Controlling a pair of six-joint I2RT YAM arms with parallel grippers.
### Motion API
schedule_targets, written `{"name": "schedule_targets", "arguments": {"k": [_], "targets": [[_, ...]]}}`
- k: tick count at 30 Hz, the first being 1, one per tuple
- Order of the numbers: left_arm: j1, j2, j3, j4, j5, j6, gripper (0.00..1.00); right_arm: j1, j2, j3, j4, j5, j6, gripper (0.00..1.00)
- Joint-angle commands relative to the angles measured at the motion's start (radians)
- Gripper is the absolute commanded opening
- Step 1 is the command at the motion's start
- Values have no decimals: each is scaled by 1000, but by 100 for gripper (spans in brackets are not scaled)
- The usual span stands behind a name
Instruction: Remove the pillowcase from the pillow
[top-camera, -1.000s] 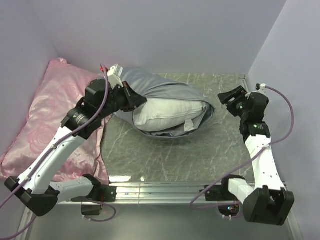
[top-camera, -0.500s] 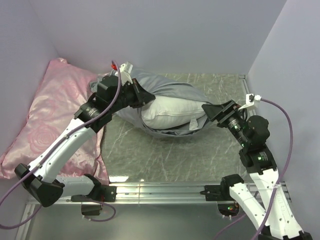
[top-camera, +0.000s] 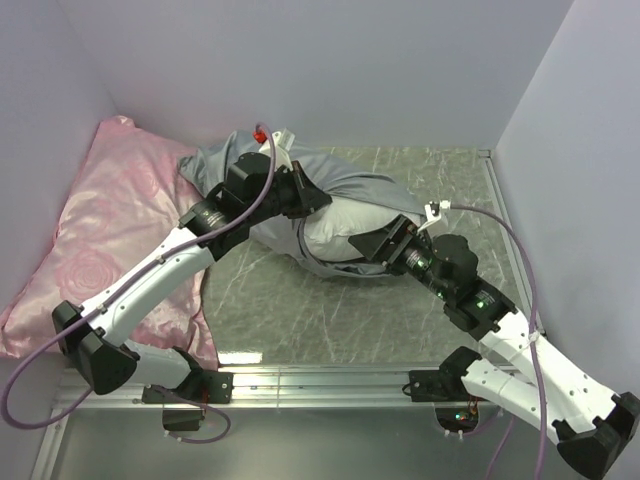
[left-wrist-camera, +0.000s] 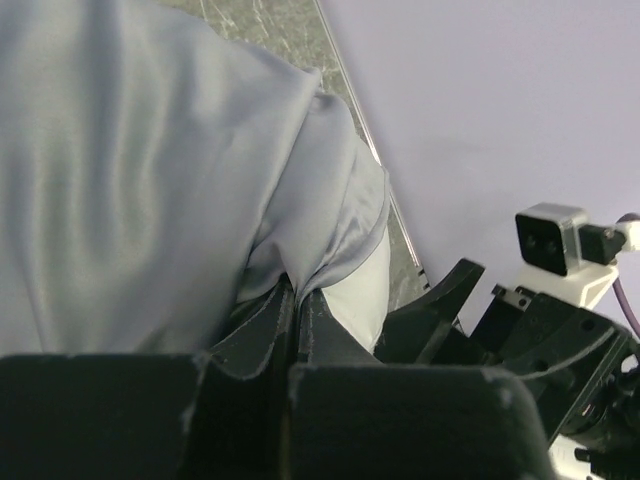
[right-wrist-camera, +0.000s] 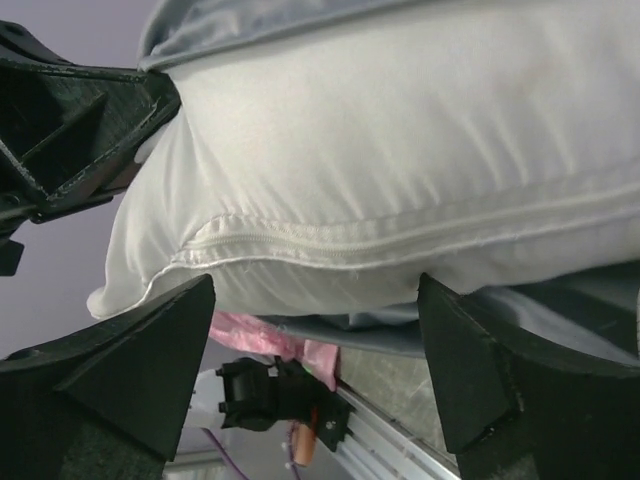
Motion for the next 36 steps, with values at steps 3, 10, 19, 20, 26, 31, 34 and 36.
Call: {"name": "schedule_targets", "arguments": {"k": [3, 10, 19, 20, 26, 31, 34, 36], "targets": [[-7, 3, 15, 142, -71, -7, 0, 27, -60, -90, 81, 165, 169, 93], [-65, -33, -115, 206, -77, -36, 0, 27, -25, -161, 149, 245, 299, 97], [-148, -95, -263, 248, -75, -70, 0, 27, 27, -155, 244, 306, 253, 97], [-166, -90, -246, 242, -77, -65, 0, 29, 45, -128, 240, 300, 240, 96], [-197, -73, -166, 210, -81, -22, 1, 25, 113, -11, 232, 303, 142, 0], [-193, -66, -31, 144, -261, 80, 60, 25, 52, 162, 76, 404, -10, 0], [-191, -38, 120, 86, -348, 149, 74, 24, 43, 291, -1, 452, -98, 0], [-191, -6, 225, 49, -377, 169, 76, 19, 53, 389, -44, 461, -155, 0]]}}
